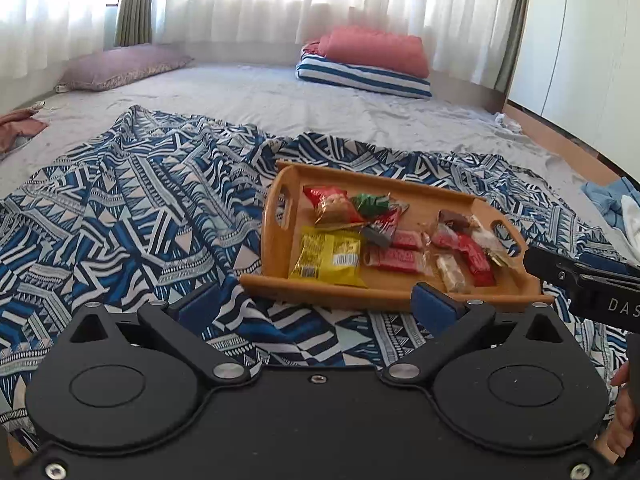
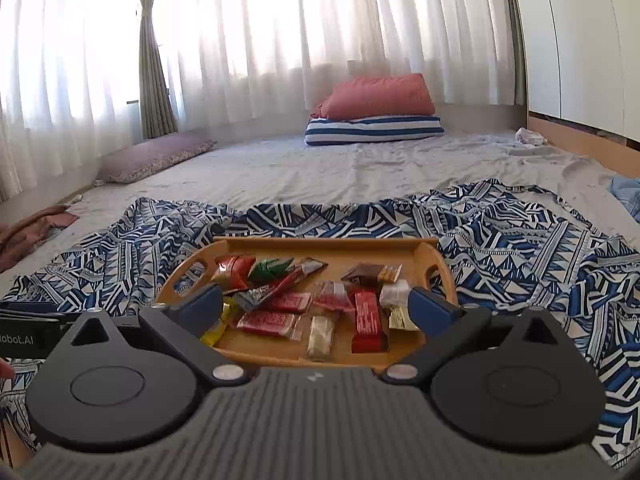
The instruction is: Organize snacks
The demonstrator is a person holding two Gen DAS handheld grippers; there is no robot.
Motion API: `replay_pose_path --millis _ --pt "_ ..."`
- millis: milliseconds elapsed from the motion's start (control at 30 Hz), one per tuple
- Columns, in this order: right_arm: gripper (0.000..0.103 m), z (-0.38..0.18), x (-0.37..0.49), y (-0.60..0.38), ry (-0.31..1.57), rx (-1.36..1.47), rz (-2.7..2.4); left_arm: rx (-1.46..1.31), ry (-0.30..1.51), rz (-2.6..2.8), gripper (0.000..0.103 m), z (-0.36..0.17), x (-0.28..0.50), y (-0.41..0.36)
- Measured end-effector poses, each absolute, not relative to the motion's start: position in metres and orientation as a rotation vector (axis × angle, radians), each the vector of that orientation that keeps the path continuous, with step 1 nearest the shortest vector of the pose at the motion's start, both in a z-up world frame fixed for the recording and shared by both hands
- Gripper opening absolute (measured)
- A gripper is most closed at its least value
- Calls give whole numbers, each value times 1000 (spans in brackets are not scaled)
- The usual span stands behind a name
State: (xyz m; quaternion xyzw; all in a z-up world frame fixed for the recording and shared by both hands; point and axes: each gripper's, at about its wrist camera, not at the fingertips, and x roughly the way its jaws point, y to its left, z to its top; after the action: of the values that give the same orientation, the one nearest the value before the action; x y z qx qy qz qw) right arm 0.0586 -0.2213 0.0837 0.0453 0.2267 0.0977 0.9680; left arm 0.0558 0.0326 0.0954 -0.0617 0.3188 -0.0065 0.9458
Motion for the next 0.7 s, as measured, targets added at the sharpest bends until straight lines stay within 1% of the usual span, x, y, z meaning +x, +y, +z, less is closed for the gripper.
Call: replay_pose_path --millis 333,600,700 --pt "103 18 60 -219 573 73 172 -54 696 9 102 40 72 11" --pt "103 -15 76 -223 633 80 113 -14 719 24 102 9 93 -7" --pt "103 -20 79 -220 623 58 97 4 727 30 102 1 100 -12"
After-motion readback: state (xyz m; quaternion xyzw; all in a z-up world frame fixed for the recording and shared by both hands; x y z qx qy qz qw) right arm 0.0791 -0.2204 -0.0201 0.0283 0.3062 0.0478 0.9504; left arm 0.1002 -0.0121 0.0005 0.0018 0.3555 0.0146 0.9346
